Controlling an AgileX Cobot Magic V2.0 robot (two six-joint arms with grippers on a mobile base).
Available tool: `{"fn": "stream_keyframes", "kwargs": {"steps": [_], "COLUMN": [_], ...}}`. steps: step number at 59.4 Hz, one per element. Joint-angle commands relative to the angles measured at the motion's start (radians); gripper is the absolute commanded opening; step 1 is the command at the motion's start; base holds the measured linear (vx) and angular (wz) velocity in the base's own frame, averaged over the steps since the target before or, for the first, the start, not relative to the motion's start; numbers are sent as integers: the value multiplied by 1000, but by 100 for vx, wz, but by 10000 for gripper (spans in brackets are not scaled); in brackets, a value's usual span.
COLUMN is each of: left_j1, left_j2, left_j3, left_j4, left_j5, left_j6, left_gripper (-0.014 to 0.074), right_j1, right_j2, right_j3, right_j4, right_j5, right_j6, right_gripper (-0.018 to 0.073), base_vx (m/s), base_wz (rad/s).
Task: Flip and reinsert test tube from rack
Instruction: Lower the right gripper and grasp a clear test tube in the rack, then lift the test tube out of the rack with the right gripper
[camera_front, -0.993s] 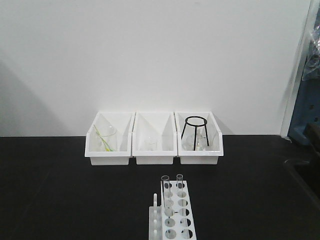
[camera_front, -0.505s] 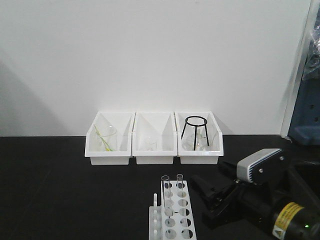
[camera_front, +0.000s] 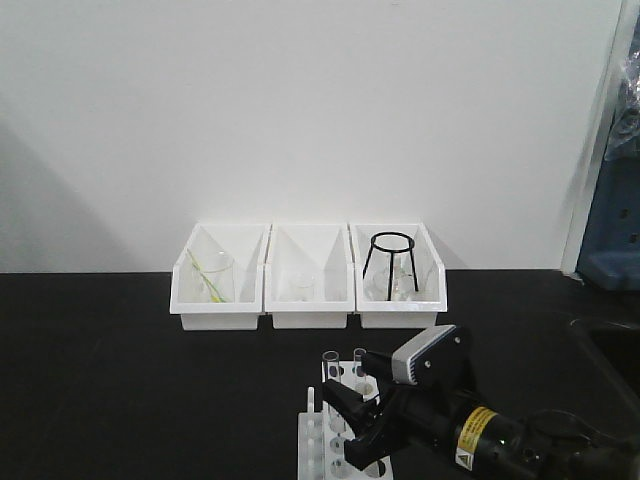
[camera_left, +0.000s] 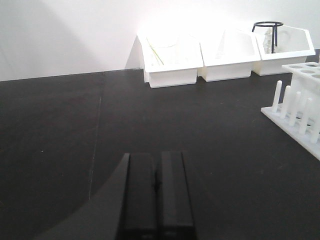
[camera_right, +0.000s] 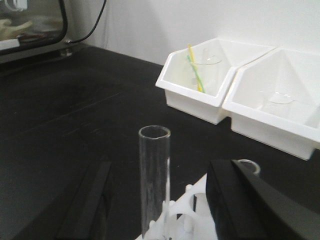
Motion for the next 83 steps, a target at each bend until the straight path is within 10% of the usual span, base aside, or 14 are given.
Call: {"fn": "stream_keyframes", "kwargs": {"steps": [1,28,49,83], "left_j1": [0,0,0,0], "left_j2": [-7,-7,-7,-7], "left_j3": [-4,-4,-4,-4], "left_j4": [-5,-5,-5,-5], "left_j5": [-82,-82,-82,-82], "left_j6": [-9,-9,-9,-9], "left_gripper": [-6,-6,-6,-6], "right_j1": [-1,-1,-1,-1], "right_j2": [-3,151,151,-230], "right_j3": [-56,-166,-166,-166], "right_j4": [-12,-7,-8,-1], "right_j5": [-104,-194,-216,-65], "right_j6": [-8,-38,-37,60], "right_gripper": [454,420,-14,-13], "base_vx": [0,0,0,0], "base_wz": [0,0,0,0]}}
